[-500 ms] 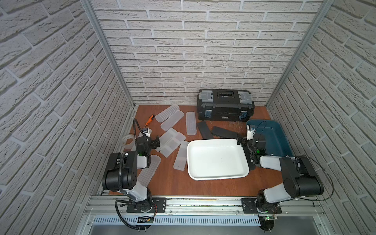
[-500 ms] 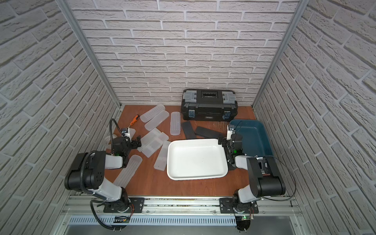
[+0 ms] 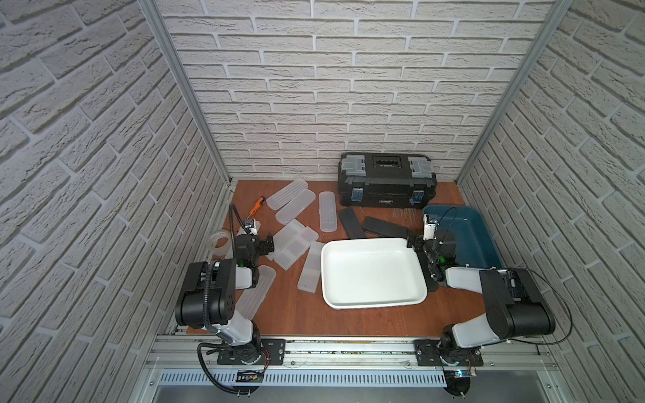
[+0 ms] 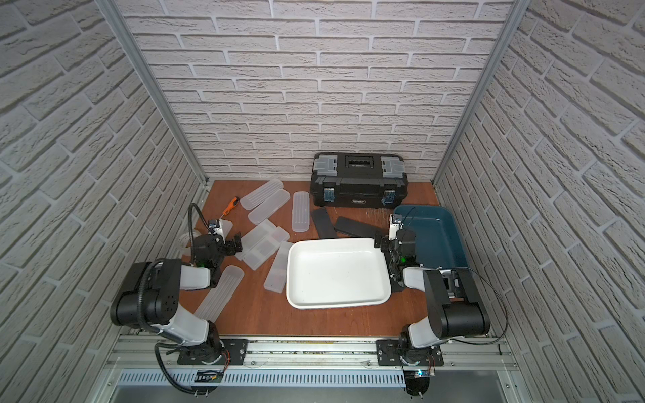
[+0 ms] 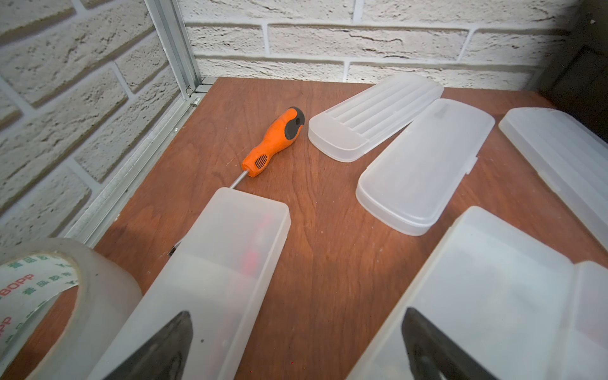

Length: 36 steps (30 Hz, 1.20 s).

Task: Place the pencil cases by color into the storage box
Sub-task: Pick up the pencil case from the center of the board.

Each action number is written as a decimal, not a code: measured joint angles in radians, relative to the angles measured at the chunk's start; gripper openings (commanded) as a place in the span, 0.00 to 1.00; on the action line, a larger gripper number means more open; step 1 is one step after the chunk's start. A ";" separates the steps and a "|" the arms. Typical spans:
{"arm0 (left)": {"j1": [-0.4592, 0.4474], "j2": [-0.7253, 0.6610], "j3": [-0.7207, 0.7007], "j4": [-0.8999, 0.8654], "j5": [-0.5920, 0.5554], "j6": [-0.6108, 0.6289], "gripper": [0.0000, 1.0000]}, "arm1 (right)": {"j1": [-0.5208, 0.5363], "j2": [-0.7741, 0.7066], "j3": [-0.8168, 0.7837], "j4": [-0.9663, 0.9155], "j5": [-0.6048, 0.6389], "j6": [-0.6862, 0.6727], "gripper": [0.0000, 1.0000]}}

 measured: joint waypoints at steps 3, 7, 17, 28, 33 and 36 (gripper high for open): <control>0.001 0.000 0.000 0.000 0.002 0.000 0.98 | 0.000 0.000 0.000 0.000 0.000 0.000 0.99; 0.002 0.000 0.000 0.000 0.003 0.000 0.98 | 0.000 0.000 0.000 0.000 0.000 0.000 0.99; -0.008 0.000 0.000 0.000 -0.011 0.006 0.98 | 0.000 0.000 0.000 -0.001 0.000 0.000 0.99; -0.011 0.000 0.000 0.000 -0.014 0.007 0.98 | 0.000 0.000 0.003 -0.025 -0.006 0.000 0.99; -0.011 -0.001 0.013 -0.026 -0.022 0.007 0.98 | 0.000 0.012 0.191 -0.267 -0.018 0.000 1.00; -0.012 -0.002 0.017 -0.032 -0.026 0.007 0.98 | 0.000 0.019 0.268 -0.335 -0.023 0.002 1.00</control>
